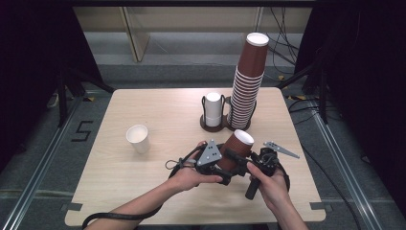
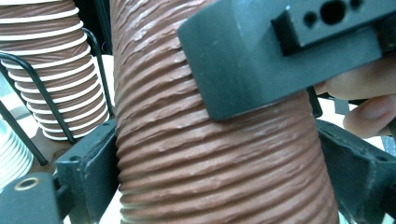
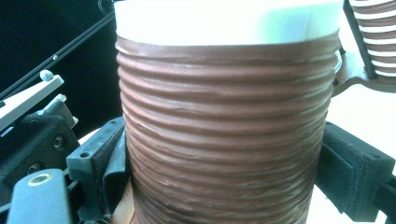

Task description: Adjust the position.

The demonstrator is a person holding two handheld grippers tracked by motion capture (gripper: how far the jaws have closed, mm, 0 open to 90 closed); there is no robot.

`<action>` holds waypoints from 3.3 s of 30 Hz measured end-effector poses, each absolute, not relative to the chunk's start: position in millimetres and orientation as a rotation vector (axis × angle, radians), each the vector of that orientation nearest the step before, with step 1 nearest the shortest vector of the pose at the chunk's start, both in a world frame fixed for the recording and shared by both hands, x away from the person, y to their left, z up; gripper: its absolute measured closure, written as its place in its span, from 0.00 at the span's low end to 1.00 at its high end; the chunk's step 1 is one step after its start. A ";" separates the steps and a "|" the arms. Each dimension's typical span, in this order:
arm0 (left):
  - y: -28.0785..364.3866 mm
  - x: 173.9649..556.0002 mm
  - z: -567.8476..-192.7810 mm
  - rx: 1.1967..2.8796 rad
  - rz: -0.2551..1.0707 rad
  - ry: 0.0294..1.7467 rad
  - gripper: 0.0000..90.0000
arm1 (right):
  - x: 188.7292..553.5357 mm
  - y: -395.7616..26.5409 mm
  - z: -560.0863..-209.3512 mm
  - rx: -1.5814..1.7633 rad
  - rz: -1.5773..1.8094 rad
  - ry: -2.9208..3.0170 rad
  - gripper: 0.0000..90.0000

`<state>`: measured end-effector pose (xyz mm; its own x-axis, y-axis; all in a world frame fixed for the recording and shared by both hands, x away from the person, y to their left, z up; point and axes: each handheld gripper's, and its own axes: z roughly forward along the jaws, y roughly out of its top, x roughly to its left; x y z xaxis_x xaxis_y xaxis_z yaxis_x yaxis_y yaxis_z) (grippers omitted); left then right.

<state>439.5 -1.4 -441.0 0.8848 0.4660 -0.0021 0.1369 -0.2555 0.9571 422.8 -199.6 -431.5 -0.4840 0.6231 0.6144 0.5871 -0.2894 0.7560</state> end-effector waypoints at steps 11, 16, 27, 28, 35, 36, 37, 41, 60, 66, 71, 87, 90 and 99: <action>4.3 441.3 -436.9 1.838 0.333 0.449 0.12 | 425.2 -198.8 -426.0 1.528 1.948 1.920 0.04; 6.9 441.7 -436.4 1.833 0.331 0.453 0.12 | 423.9 -201.2 -425.0 1.530 1.954 1.934 0.04; 14.5 440.2 -430.3 1.833 0.334 0.435 0.13 | 417.9 -213.1 -421.0 1.472 1.991 1.950 0.04; 15.6 440.4 -429.8 1.834 0.337 0.434 0.13 | 416.6 -215.0 -419.2 1.463 1.996 1.956 0.04; 25.9 440.1 -427.4 1.837 0.339 0.432 0.12 | 409.9 -231.9 -411.6 1.396 1.963 1.975 0.04; 27.7 440.0 -426.4 1.844 0.345 0.430 0.12 | 409.4 -234.8 -411.2 1.390 1.950 1.979 0.04; 28.7 439.8 -425.9 1.838 0.342 0.430 0.12 | 409.4 -236.8 -411.6 1.383 1.951 1.975 0.04; 33.0 439.6 -423.2 1.839 0.346 0.424 0.12 | 407.9 -242.8 -414.0 1.375 1.904 2.018 0.04; 55.5 433.1 -420.5 1.894 0.345 0.374 0.12 | 415.6 -253.7 -429.8 1.152 1.619 2.300 0.08; 58.8 431.6 -419.2 1.912 0.340 0.349 0.12 | 416.8 -250.1 -432.8 1.000 1.467 2.477 0.09; 61.4 428.6 -417.9 1.942 0.336 0.316 0.12 | 416.1 -244.8 -435.9 0.822 1.320 2.635 0.09; 70.0 424.6 -417.0 2.067 0.319 0.215 0.12 | 415.1 -234.9 -430.2 0.525 1.207 2.749 0.11; 68.8 421.8 -417.5 2.100 0.314 0.191 0.12 | 414.9 -232.5 -426.6 0.479 1.193 2.760 0.11; 63.1 416.6 -417.5 2.134 0.300 0.141 0.12 | 415.0 -224.2 -421.1 0.392 1.119 2.797 0.12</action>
<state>416.6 63.1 -417.5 0.9634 0.2158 0.1588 -0.0149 -0.5484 0.8361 415.0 -224.2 -421.1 -0.9615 0.2749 0.0002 0.1992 0.6960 0.6899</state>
